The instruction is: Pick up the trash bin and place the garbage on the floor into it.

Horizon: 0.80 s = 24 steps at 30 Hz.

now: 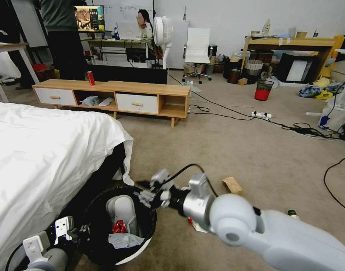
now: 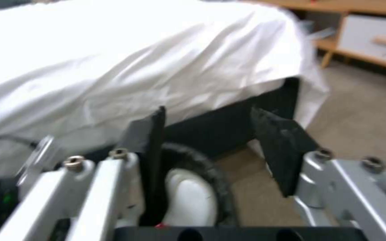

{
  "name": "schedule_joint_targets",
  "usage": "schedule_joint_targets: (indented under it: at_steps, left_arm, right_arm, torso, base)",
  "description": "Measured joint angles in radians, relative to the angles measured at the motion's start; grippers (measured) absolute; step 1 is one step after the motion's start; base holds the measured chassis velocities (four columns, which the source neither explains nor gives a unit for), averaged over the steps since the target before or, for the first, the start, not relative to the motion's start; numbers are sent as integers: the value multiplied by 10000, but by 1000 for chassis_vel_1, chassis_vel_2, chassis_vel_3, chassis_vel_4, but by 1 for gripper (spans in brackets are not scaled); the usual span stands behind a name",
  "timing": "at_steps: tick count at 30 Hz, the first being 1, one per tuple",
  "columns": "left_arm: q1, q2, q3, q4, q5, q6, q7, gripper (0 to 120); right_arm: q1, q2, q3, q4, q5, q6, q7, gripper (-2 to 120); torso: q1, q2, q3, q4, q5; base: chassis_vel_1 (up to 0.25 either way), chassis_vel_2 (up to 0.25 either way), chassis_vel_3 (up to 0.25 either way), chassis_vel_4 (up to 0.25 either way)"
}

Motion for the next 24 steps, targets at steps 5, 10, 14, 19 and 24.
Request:
schedule_joint_targets:
  at_steps: [5,10,14,19,24]
  left_arm:
    - [9,-1,-29,10,24,0,8,2]
    - [30,-8,-100,10,42,0,15,2]
    - [44,-10,-147,10,59,0,19,2]
    - [93,14,-213,20,64,0,45,2]
    - [78,15,-219,60,58,0,48,2]
  right_arm:
    - [-872,-947,1523,151,-137,150,27,79]
    - [-1619,-1634,2608,-128,-700,314,192,93]
    - [-2319,-1981,3486,-517,-1254,369,465,99]
    - [-4060,-2525,4919,-1131,-2036,357,975,100]
    - [-5014,-2713,5356,-1657,-2632,229,1209,100]
  torso:
    - [0,0,0,-1,0]
    - [-1,0,0,-2,1]
    - [0,0,0,0,3]
    - [-1,0,0,0,2]
    - [0,0,0,-2,2]
  base:
    - [0,0,0,0]
    - [0,0,0,0]
    - [0,0,0,0]
    - [0,0,0,0]
    - [0,0,0,0]
